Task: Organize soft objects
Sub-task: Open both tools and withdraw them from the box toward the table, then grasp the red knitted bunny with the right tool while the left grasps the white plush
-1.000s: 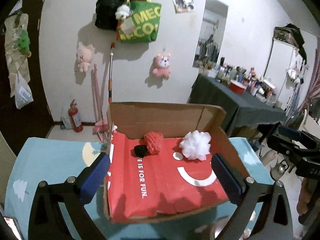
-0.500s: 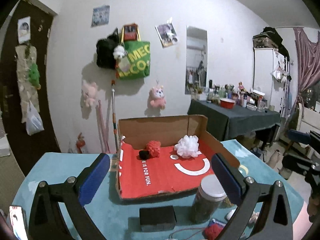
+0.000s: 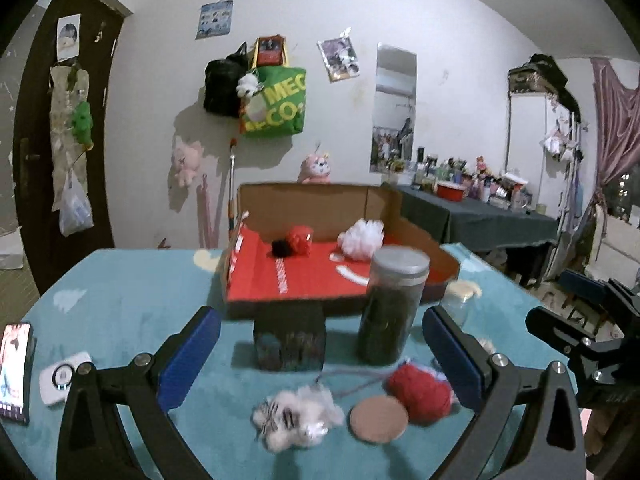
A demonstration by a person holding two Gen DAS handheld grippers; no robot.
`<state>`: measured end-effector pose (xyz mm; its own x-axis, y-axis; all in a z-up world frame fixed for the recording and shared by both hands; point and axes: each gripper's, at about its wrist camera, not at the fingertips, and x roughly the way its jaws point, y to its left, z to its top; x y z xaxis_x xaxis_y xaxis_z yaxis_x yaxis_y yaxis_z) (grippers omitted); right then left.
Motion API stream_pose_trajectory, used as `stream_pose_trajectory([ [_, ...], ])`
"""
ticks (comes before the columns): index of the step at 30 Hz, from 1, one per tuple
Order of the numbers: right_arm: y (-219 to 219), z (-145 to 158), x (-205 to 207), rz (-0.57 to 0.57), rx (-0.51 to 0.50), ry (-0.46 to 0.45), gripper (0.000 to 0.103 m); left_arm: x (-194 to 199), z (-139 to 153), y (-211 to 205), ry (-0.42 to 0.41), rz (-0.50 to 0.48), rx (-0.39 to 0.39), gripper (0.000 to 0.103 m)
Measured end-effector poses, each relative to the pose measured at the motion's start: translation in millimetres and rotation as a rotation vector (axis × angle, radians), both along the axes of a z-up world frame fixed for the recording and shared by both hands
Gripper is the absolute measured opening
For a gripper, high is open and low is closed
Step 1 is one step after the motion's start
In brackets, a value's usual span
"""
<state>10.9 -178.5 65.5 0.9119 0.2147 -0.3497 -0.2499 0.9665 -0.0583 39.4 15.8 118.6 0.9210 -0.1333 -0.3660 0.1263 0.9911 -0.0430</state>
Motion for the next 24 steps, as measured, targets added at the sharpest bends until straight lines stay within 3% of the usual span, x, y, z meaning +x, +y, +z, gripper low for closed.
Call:
stream_pose_trajectory([
  [5, 1, -29, 2, -0.033, -0.019, 0.044, 0.095, -1, -31, -5, 0.062, 0.003, 0.050, 0.103],
  [11, 1, -56, 10, -0.040, 0.001, 0.118, 0.095, 12, -62, 5, 0.167, 0.001, 0.023, 0.103],
  [24, 25, -70, 32, 0.033, -0.033, 0.200, 0.095, 24, -84, 30, 0.308, 0.022, 0.059, 0.103],
])
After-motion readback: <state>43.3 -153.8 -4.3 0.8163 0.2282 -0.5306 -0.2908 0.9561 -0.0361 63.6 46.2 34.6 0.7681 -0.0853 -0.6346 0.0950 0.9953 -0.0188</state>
